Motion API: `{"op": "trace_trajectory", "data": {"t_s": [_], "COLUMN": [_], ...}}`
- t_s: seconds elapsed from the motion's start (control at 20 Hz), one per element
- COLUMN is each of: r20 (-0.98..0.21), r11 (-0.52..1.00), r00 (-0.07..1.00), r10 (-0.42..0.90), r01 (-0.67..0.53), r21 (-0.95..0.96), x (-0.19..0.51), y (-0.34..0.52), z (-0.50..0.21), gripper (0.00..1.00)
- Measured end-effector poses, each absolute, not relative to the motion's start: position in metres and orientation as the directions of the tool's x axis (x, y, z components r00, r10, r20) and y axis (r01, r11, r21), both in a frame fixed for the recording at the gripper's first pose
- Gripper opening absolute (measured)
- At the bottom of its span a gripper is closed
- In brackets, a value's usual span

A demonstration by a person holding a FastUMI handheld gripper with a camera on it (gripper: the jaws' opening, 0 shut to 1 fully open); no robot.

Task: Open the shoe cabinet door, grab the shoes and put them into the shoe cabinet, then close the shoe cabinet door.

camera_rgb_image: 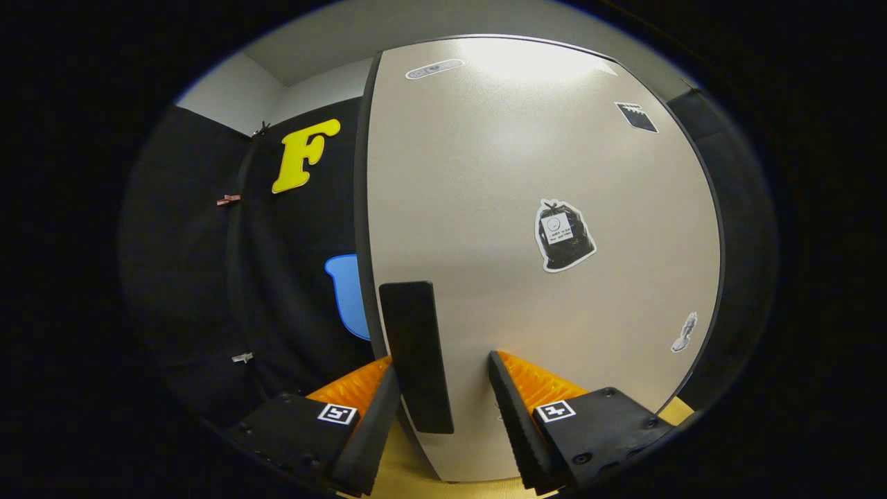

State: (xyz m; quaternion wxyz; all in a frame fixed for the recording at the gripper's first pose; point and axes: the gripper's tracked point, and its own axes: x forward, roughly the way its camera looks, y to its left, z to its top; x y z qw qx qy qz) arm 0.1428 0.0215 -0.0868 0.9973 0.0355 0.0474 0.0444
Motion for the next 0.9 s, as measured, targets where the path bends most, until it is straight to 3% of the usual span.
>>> {"op": "trace_trajectory", "data": {"t_s": [0.9], "r20": [-0.054], "r11": [0.993], "r00": [0.993], "r10": [0.104], "r01": [-0.100], "r21": [0.061], "x": [0.108], "y": [0.022], "z": [-0.058], "gripper": [0.78]}}
